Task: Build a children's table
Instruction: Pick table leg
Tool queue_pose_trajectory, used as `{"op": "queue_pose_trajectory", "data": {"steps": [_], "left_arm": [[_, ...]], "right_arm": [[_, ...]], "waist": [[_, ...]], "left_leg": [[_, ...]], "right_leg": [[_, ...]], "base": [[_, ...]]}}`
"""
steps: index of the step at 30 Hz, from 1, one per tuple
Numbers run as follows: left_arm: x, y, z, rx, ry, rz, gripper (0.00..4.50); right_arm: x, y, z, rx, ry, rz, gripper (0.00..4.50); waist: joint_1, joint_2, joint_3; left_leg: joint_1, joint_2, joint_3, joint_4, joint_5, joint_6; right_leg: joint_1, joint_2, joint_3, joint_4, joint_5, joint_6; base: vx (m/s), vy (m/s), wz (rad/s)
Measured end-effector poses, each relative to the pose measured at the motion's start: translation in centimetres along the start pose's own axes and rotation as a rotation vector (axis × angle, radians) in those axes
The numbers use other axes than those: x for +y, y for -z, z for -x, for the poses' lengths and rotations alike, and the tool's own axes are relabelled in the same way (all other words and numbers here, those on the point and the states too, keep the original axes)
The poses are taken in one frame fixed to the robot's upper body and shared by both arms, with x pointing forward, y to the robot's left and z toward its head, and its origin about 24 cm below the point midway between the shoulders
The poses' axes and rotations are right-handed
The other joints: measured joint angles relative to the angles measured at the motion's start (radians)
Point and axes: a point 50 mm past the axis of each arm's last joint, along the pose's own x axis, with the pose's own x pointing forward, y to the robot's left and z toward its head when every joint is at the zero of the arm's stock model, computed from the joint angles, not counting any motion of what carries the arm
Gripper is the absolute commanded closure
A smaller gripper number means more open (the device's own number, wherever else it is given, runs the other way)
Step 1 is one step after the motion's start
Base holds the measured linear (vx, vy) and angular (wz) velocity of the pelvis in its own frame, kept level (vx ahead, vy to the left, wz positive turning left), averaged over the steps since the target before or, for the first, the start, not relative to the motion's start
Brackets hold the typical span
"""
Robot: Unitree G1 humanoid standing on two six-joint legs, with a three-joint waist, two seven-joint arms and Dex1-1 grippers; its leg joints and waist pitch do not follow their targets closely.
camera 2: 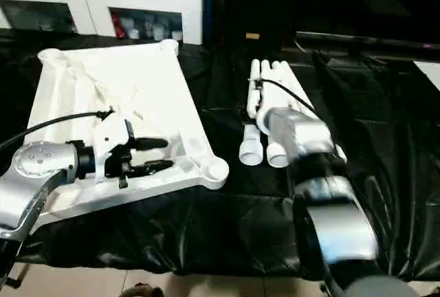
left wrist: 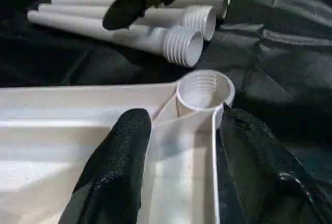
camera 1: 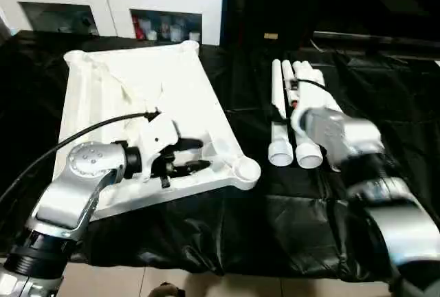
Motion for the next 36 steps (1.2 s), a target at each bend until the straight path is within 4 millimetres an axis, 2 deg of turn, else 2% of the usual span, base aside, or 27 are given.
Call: {"op": "queue_pose_trajectory", "data": {"steps": [4,7,13,18,24,26,29,30,33,36], "left_arm": [[-0.1,-0.2,0.3,0.014,0.009,-0.005,2.04],[-0.2,-0.4,0.4,0.011,0.021,-0.004,2.04],[-0.5,0.0,0.4,0.028,0.033,0.026,2.04],[-0.6,-0.1,0.6,0.037,0.041,0.023,2.04],[-0.8,-0.2,0.5,0.032,0.058,0.034,2.04],[-0.8,-0.2,0.5,0.033,0.058,0.036,2.0],[-0.8,-0.2,0.5,0.034,0.058,0.036,2.0],[-0.8,-0.2,0.5,0.035,0.06,0.036,1.74],[-0.7,-0.2,0.5,0.038,0.061,0.035,1.62],[-0.6,-0.5,0.5,0.035,0.059,0.027,1.26]], "right_arm": [[0.5,0.8,-0.5,0.043,-0.019,-0.012,0.0],[0.6,0.6,-0.8,0.047,-0.008,-0.015,0.0],[0.8,0.8,-1.0,0.073,-0.006,-0.029,0.0],[0.8,2.3,-1.2,0.14,-0.001,-0.048,0.0],[0.7,2.4,-1.3,0.146,0.004,-0.051,0.0],[0.7,2.5,-1.3,0.151,0.006,-0.056,0.29],[0.7,2.5,-1.3,0.151,0.009,-0.066,0.48],[0.6,2.5,-1.3,0.151,0.009,-0.072,0.65],[0.6,2.5,-1.3,0.152,0.016,-0.075,0.85],[0.5,2.5,-1.3,0.151,0.021,-0.082,1.14]], "waist": [[0.001,-0.003,0.002],[0.001,-0.007,0.004],[0.0,-0.011,0.002],[0.0,-0.013,0.002],[0.0,-0.016,0.0],[0.0,-0.016,0.0],[0.0,-0.016,0.0],[0.0,-0.017,0.0],[0.0,-0.017,0.0],[0.001,-0.017,0.0]], "left_leg": [[0.0,0.0,0.001,0.001,0.0,0.001],[0.0,0.001,0.001,0.002,0.001,0.0],[0.0,0.001,0.002,0.002,0.001,0.0],[0.0,0.002,0.002,0.003,0.001,0.0],[0.0,0.002,0.002,0.003,0.001,0.0],[0.0,0.002,0.002,0.003,0.001,0.0],[0.0,0.002,0.002,0.003,0.001,0.0],[0.0,0.002,0.002,0.003,0.001,0.0],[0.0,0.002,0.002,0.003,0.001,0.0],[0.0,0.002,0.002,0.004,0.001,-0.001]], "right_leg": [[0.0,0.0,0.0,0.0,0.0,0.001],[0.0,0.0,0.0,0.001,0.001,0.001],[0.0,0.0,0.0,0.001,0.002,0.001],[0.0,0.0,0.0,0.001,0.002,0.001],[0.001,0.0,0.0,0.002,0.003,0.001],[0.001,0.0,0.0,0.002,0.003,0.001],[0.001,0.0,0.0,0.002,0.003,0.001],[0.001,0.0,0.0,0.002,0.003,0.002],[0.001,0.0,0.0,0.002,0.003,0.002],[0.001,0.0,0.0,0.002,0.004,0.002]], "base": [[0.0,0.0,0.0],[0.0,0.0,0.0],[0.0,0.0,0.0],[0.0,0.0,0.0],[0.0,0.0,0.0],[0.0,0.0,0.0],[0.0,0.0,0.0],[0.0,0.0,0.0],[0.0,0.0,0.0],[0.0,0.0,0.0]]}}
